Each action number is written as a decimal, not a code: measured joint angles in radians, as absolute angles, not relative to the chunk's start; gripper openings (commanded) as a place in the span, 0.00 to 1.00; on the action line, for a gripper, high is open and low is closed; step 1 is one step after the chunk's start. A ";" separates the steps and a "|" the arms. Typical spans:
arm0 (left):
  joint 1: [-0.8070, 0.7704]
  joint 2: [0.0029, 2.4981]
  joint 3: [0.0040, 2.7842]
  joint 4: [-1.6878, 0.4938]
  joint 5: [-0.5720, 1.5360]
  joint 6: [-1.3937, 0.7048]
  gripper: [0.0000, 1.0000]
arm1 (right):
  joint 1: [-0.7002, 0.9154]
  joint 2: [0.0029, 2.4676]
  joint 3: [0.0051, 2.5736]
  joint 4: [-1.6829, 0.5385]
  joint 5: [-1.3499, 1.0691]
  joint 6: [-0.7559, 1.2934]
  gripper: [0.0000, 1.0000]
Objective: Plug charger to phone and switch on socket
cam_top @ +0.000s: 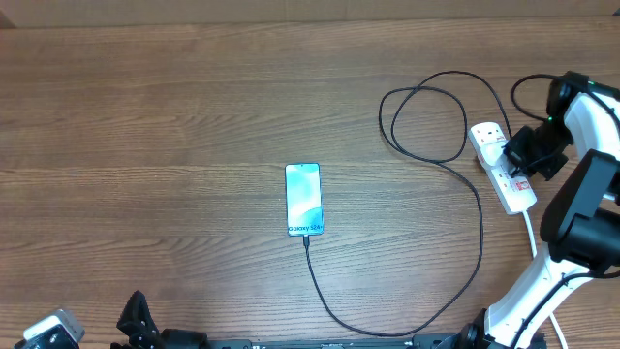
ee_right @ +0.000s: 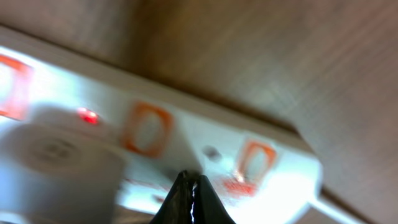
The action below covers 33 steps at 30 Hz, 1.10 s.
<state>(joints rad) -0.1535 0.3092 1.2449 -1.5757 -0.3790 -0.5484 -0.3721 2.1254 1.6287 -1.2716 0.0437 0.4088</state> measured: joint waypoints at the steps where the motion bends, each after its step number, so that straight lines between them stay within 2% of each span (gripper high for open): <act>1: -0.150 0.309 1.245 -1.576 -0.379 -0.548 1.00 | -0.368 2.125 1.635 -1.300 0.073 0.428 0.04; 7: -0.112 0.255 1.243 -1.575 -0.379 -0.548 1.00 | -0.366 2.071 1.743 -1.370 0.227 0.517 0.04; 16: -0.103 0.044 1.243 -1.576 -0.379 -0.548 1.00 | -0.366 1.757 1.854 -1.328 0.317 0.556 0.04; 24: -0.100 0.011 1.254 -1.624 -0.379 -0.549 1.00 | -0.365 1.769 1.851 -1.335 0.292 0.559 0.04; 28: -0.066 0.011 1.254 -1.624 -0.379 -0.549 1.00 | -0.362 1.737 1.847 -1.233 0.214 0.561 0.04; 33: -0.030 0.011 1.254 -1.624 -0.379 -0.549 0.99 | -0.352 1.566 1.838 -0.909 -0.012 0.573 0.04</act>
<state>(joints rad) -0.0303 0.0109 1.2545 -1.6241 -0.3794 -0.5488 -0.3523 1.5661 1.8378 -0.9092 -0.0124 0.5732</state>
